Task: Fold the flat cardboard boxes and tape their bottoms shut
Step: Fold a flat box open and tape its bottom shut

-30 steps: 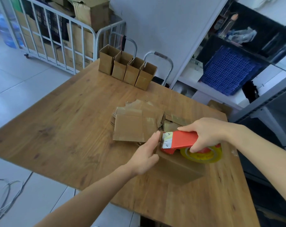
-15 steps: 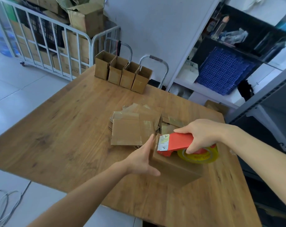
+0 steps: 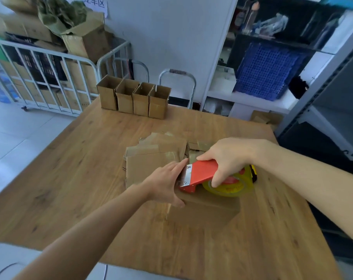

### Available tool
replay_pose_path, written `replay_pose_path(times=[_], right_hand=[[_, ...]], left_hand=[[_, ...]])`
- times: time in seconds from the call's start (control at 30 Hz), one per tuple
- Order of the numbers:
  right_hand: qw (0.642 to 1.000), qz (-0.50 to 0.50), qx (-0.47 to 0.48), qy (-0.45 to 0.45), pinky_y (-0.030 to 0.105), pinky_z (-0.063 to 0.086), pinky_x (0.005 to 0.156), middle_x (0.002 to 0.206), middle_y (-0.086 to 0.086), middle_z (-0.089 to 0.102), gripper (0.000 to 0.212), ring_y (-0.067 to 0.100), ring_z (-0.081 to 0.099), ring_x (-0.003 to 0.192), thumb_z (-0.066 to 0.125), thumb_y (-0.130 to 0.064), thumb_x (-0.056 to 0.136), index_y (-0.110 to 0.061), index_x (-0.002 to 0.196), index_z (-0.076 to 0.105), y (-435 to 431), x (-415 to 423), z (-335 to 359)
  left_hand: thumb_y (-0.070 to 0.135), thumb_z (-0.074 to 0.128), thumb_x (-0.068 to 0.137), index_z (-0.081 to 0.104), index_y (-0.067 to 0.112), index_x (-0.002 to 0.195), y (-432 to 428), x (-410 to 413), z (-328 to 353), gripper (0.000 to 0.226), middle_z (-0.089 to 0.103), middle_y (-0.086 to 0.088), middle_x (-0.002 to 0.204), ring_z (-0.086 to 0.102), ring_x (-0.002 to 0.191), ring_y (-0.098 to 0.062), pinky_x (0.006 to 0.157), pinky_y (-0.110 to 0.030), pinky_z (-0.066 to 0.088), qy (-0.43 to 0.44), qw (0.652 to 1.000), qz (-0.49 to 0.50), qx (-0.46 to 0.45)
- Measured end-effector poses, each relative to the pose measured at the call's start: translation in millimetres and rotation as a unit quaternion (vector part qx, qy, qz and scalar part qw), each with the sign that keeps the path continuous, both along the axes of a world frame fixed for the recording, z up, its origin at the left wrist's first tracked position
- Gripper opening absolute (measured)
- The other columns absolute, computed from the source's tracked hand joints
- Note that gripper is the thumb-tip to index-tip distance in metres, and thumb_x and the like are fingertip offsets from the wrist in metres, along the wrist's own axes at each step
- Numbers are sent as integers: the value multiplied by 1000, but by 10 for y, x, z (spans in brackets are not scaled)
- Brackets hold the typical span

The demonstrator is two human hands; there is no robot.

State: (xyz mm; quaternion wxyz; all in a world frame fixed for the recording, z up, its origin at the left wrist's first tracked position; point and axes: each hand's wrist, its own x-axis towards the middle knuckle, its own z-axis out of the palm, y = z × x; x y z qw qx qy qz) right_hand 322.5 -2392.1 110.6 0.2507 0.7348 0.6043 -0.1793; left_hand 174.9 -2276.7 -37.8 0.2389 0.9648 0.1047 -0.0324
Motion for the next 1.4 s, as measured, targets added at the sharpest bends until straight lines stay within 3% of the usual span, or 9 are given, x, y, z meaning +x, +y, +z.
replay_pose_path(times=[0.17, 0.33, 0.57, 0.67, 0.83, 0.93, 1.07, 1.2, 1.4], right_hand=[[997, -30, 17, 67, 20, 39, 68, 110, -11, 44, 94, 8, 46, 90, 69, -64, 75, -38, 152, 23, -325, 303, 40], [995, -56, 40, 76, 17, 33, 61, 97, -21, 39, 96, 0, 43, 78, 70, -61, 74, -42, 152, 17, -909, 682, -9], [986, -121, 54, 102, 19, 41, 66, 94, -25, 39, 98, 5, 49, 87, 70, -61, 71, -50, 150, 14, -1687, 1041, -353], [982, -124, 72, 119, 21, 47, 70, 97, -24, 40, 97, 7, 50, 91, 69, -61, 70, -50, 150, 14, -1719, 1080, -451], [979, -128, 89, 135, 19, 45, 67, 95, -22, 43, 96, 6, 51, 87, 71, -56, 70, -50, 149, 18, -1711, 1153, -540], [979, -122, 89, 139, 21, 47, 67, 97, -20, 44, 95, 7, 52, 87, 72, -56, 71, -49, 150, 18, -1735, 1168, -566], [972, -130, 103, 165, 17, 41, 61, 97, -23, 41, 97, 3, 50, 85, 73, -52, 74, -46, 151, 15, -1799, 1198, -616], [961, -151, 116, 203, 15, 43, 51, 107, -16, 45, 99, 9, 54, 86, 74, -48, 75, -45, 152, 11, -1986, 1209, -728], [963, -164, 99, 188, 15, 43, 58, 107, -21, 42, 103, 5, 49, 93, 71, -57, 72, -49, 151, 6, -2324, 1373, -725]], left_hand=[[48, 85, 59, 3, 21, 153, -44, 8, 90, 128, 20, 3, 157, 18, 143, -12, 109, -16, 12, 11, 999, 29, -5], [48, 84, 61, 7, 22, 153, -90, 44, 174, 123, 21, 5, 157, 19, 143, -12, 111, -17, 12, 52, 998, 23, 38], [57, 81, 60, 2, 24, 153, -114, 100, 230, 126, 20, 6, 157, 18, 143, -14, 118, -28, 11, 90, 992, 14, 85], [59, 78, 63, -1, 21, 153, -138, 134, 251, 126, 17, 4, 158, 15, 145, -14, 117, -26, 1, 108, 988, 5, 113], [64, 67, 73, -14, 13, 152, -443, 285, 303, 124, -15, 0, 159, -17, 146, -23, 113, -34, -14, 153, 956, -36, 246], [81, 52, 71, -21, 13, 150, -875, 614, 224, 127, -31, -1, 152, -32, 140, -19, 115, -35, -18, 121, 971, -68, 193], [91, 33, 69, -25, 15, 148, -1007, 756, 4, 124, -29, -3, 156, -32, 141, -17, 119, -40, -12, 89, 970, -77, 214], [92, 35, 68, -28, 16, 146, -972, 727, -35, 125, -30, 0, 155, -31, 142, -16, 118, -36, -14, 80, 967, -90, 225], [93, 34, 68, -24, 16, 149, -978, 740, -24, 126, -27, 1, 156, -29, 142, -14, 116, -34, -18, 86, 965, -95, 229]])
